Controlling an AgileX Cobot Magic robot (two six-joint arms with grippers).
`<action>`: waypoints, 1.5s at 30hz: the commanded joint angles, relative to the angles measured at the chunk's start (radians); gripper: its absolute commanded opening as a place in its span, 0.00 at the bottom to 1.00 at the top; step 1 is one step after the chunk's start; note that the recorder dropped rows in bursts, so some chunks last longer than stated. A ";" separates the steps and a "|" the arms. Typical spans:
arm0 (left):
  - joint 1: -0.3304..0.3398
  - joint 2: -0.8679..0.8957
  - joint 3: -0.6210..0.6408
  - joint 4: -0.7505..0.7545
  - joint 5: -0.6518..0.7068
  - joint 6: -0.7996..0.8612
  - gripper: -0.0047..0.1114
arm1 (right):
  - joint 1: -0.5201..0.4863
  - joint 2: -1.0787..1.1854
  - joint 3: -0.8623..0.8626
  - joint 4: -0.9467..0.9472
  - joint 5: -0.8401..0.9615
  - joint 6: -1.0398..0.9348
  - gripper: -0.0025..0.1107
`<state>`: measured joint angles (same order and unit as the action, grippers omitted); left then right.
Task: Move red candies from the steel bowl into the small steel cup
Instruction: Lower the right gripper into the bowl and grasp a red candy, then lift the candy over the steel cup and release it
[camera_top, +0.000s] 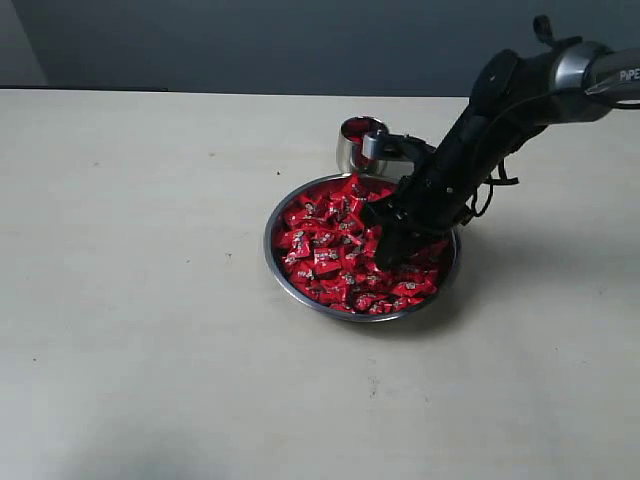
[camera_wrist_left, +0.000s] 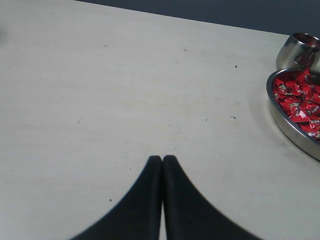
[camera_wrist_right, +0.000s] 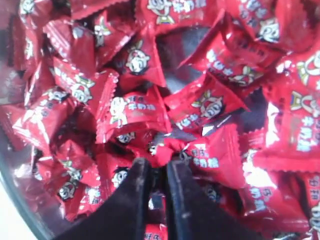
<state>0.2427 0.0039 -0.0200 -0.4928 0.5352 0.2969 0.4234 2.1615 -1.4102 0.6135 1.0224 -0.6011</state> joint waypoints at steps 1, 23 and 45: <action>0.003 -0.004 0.000 0.000 -0.005 -0.002 0.04 | -0.003 -0.023 -0.002 0.012 -0.002 -0.009 0.04; 0.003 -0.004 0.000 0.000 -0.005 -0.002 0.04 | -0.003 -0.021 -0.155 -0.056 0.157 -0.001 0.42; 0.003 -0.004 0.000 0.000 -0.005 -0.002 0.04 | -0.003 0.055 -0.121 -0.018 0.110 -0.001 0.02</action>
<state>0.2427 0.0039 -0.0200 -0.4928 0.5352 0.2969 0.4234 2.2464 -1.5347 0.6014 1.1266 -0.6014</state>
